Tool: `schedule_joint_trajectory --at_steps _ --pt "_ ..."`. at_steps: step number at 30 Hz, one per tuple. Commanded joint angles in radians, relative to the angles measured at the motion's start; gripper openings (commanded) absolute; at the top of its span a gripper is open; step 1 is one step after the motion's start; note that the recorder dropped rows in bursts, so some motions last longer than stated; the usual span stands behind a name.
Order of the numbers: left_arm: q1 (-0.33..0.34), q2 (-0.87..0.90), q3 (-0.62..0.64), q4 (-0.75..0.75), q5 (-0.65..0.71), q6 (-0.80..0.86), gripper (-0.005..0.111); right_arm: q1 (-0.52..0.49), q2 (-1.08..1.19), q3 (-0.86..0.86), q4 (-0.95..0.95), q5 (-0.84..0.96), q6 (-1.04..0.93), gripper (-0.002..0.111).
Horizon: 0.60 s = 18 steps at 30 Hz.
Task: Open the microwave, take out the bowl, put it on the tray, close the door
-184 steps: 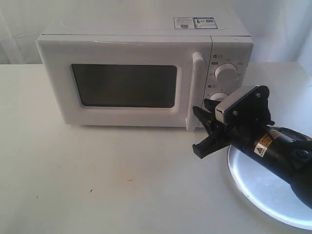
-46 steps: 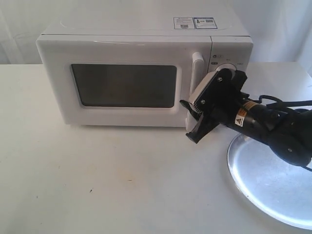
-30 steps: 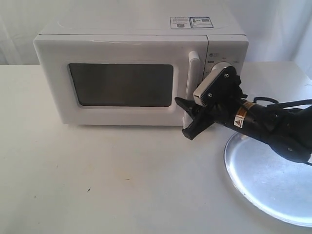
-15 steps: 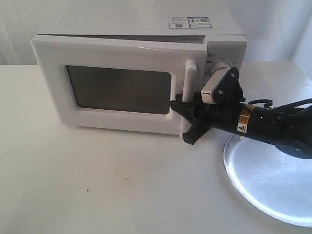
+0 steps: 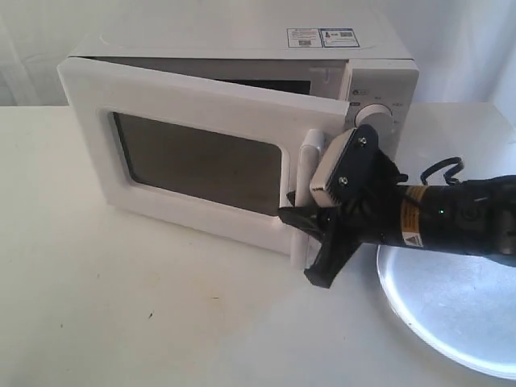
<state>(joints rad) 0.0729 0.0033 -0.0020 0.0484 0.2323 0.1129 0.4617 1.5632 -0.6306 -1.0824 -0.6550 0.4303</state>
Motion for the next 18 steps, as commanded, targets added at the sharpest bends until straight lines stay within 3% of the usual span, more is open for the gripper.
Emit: schedule_joint_trajectory --at_steps 1,4,6,9,14,16,18 --pt "-0.004 -0.003 0.002 -0.004 -0.001 -0.004 0.000 -0.024 -0.133 0.035 -0.022 0.017 -0.011 0.045" --pt "-0.004 -0.003 0.002 -0.004 -0.001 -0.004 0.000 -0.024 -0.182 0.058 -0.058 0.111 0.108 0.065" --pt "-0.004 -0.003 0.002 -0.004 -0.001 -0.004 0.000 -0.024 -0.215 0.074 -0.166 0.144 0.205 0.065" --pt "-0.004 -0.003 0.002 -0.004 -0.001 -0.004 0.000 -0.024 -0.265 0.084 -0.367 0.105 0.350 0.053" --pt "-0.004 -0.003 0.002 -0.004 -0.001 -0.004 0.000 -0.024 -0.342 0.084 -0.570 -0.143 0.457 0.020" --pt "-0.004 -0.003 0.002 -0.004 -0.001 -0.004 0.000 -0.024 -0.377 0.084 -0.563 -0.098 0.457 0.009" --pt "-0.004 -0.003 0.002 -0.004 -0.001 -0.004 0.000 -0.024 -0.416 0.084 -0.500 0.078 0.446 0.000"
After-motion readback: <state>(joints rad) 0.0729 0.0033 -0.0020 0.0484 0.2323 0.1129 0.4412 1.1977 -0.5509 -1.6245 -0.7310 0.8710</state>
